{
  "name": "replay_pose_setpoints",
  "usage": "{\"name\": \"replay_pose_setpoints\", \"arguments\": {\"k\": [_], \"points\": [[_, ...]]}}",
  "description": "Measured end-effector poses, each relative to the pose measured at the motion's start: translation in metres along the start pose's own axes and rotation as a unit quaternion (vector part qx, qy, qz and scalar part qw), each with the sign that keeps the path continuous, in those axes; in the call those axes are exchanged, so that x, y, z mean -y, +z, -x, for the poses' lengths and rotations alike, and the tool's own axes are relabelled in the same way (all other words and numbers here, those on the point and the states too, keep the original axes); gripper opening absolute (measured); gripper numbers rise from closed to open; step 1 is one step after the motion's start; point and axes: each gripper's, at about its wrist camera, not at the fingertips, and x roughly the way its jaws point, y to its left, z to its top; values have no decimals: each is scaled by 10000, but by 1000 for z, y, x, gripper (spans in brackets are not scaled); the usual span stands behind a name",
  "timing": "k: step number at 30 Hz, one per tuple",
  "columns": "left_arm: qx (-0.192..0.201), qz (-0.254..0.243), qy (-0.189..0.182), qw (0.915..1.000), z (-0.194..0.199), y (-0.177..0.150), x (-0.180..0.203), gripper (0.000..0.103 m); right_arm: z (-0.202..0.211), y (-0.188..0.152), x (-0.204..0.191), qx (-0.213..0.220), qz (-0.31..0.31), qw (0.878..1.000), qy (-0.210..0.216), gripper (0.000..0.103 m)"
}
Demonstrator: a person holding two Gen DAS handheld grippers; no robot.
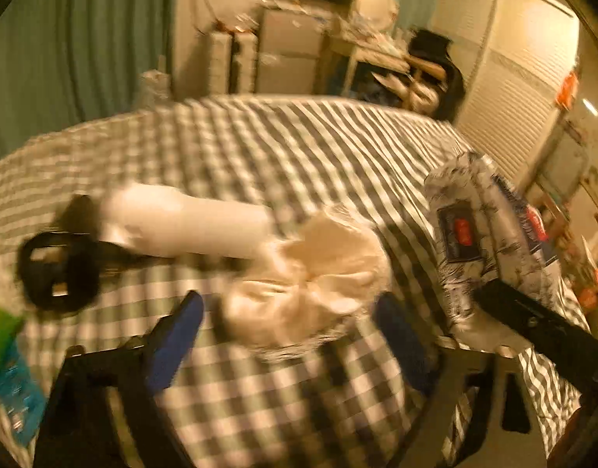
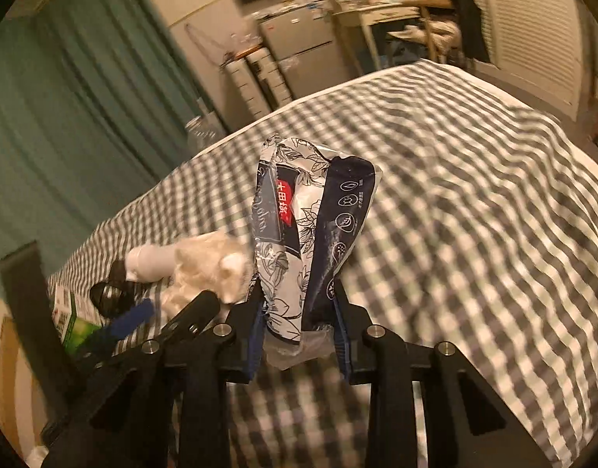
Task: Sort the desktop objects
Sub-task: 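Grasp the cream cloth bundle with the left tool while the right tool grasps the patterned pack, then carry the cloth bundle and patterned pack into the box and release both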
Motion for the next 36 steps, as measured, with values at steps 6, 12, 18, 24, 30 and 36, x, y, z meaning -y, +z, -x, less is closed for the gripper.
{"name": "replay_pose_setpoints", "arguments": {"k": [6,12,18,24,30,36], "points": [[-165,-277,28,9995,8,-4,1,8,6,3,14,-42,-111,9999,-65,29],[50,165,-39,9998,60,-16,-23,8,19,-10,-2,-154,187,9997,-36,29],[137,388,90,9991,112,-29,-36,8,41,-33,-37,-213,639,9977,-11,29],[18,677,274,9973,154,-68,-53,8,72,-72,-74,-361,1242,9916,74,29],[18,897,464,9949,199,-105,-67,8,109,-104,-104,-391,1643,9854,208,29],[190,1113,515,9923,245,-122,-81,8,144,-128,-131,-371,1942,9796,368,29]]}}
